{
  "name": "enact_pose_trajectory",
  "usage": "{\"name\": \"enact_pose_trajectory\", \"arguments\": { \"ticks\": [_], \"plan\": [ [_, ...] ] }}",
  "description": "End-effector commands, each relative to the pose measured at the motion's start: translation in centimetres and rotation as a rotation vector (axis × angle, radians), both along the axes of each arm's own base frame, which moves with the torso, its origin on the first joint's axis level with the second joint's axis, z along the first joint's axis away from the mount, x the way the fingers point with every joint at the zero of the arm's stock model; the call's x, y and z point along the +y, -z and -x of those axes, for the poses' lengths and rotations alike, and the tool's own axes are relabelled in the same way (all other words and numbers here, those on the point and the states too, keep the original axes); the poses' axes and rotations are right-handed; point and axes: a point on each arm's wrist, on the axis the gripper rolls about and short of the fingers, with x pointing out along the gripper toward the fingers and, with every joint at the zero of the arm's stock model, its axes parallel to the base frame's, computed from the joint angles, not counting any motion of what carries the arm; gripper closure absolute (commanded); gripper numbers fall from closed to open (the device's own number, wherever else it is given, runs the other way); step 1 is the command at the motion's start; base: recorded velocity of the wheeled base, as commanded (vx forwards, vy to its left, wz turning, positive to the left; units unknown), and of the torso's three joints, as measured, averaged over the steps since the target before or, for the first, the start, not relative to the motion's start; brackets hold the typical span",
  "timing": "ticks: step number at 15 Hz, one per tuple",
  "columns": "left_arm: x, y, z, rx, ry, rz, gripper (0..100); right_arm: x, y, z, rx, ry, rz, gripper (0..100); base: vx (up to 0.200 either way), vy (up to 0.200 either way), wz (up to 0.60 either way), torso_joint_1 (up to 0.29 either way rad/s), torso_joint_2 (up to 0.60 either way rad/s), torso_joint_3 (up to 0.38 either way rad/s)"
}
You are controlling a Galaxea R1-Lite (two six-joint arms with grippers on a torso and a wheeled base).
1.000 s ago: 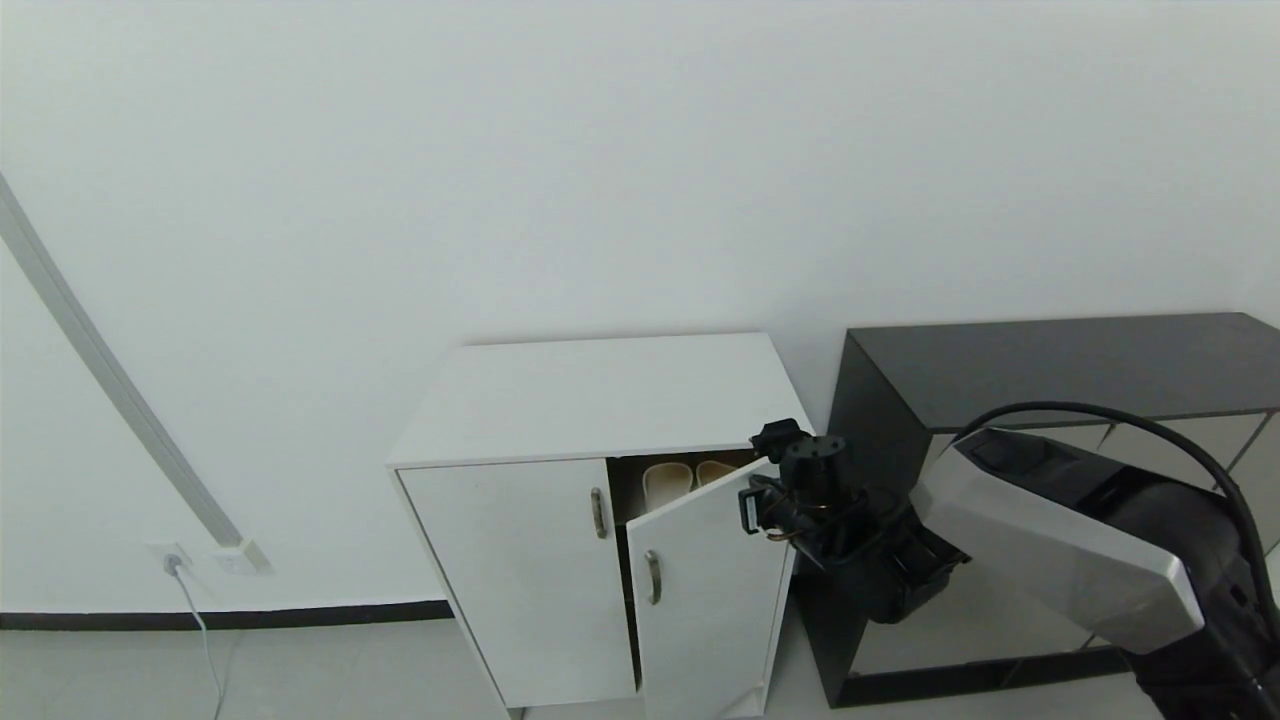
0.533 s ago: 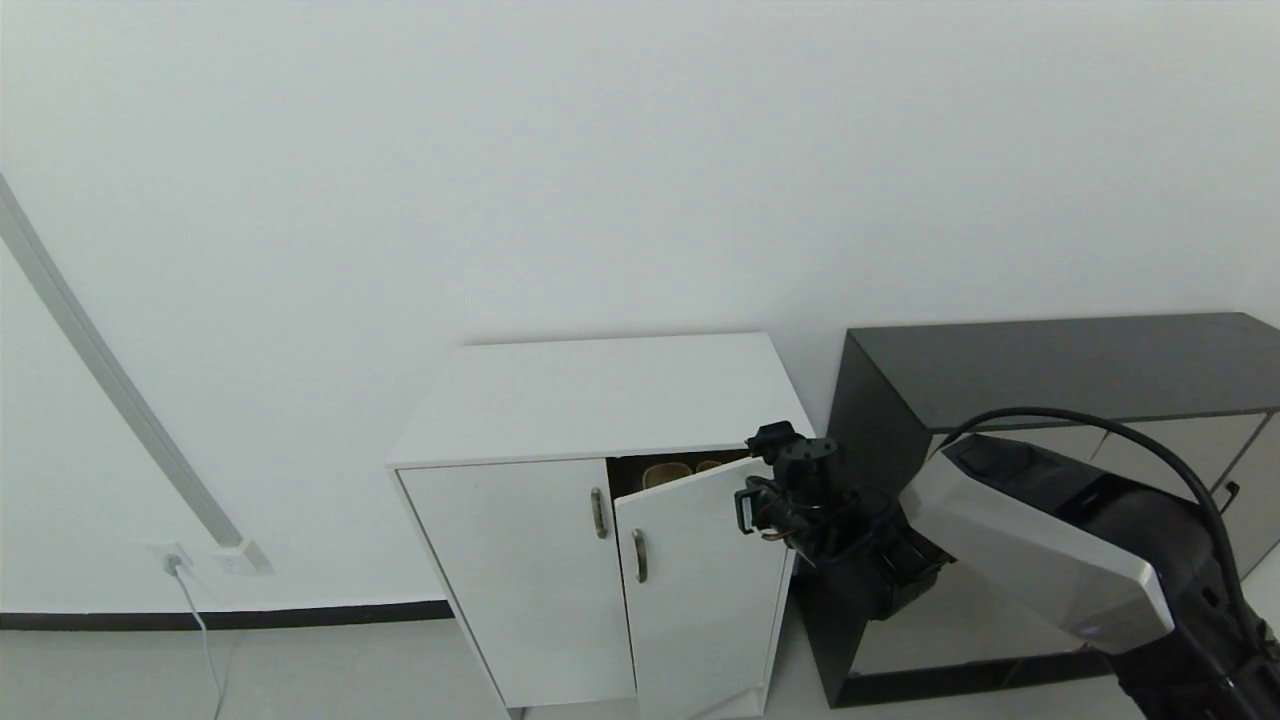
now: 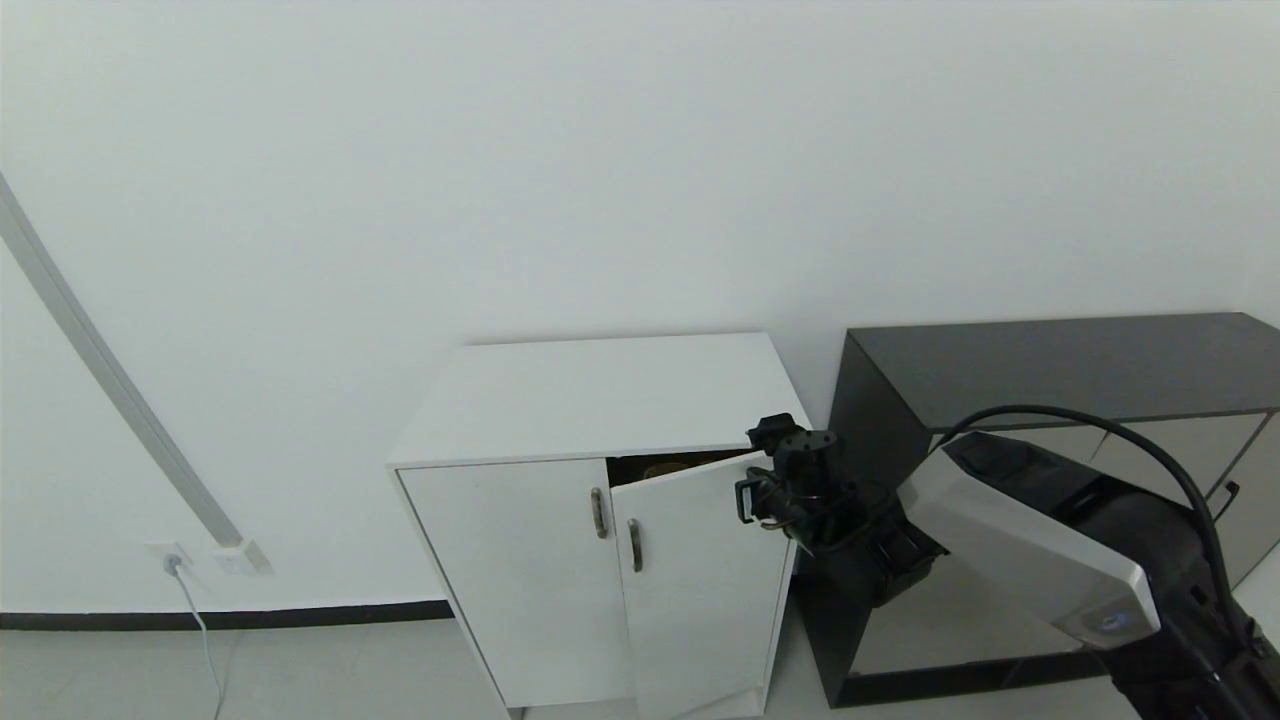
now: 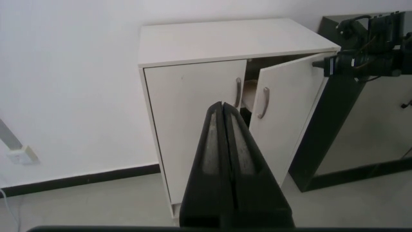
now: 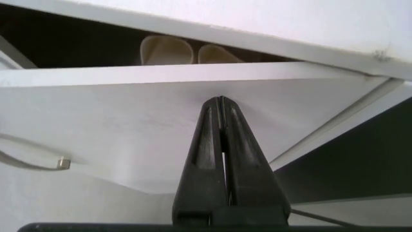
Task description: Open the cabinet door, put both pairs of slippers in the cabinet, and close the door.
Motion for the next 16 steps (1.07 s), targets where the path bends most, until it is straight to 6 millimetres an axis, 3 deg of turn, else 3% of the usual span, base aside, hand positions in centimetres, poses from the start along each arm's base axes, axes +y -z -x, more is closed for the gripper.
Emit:
{"name": "enact_pose_trajectory", "arguments": {
  "ticks": [1,16],
  "plan": [
    [0.0,0.0,0.0,0.000,0.000,0.000,100,-0.1,0.2,-0.5,-0.001,0.006,0.000,100,0.000,0.000,0.00,0.000,0.00,0.000],
    [0.0,0.0,0.0,-0.001,0.000,-0.002,100,0.4,0.0,-1.9,-0.004,0.013,0.000,100,0.000,0.000,0.00,0.000,0.00,0.000]
  ]
}}
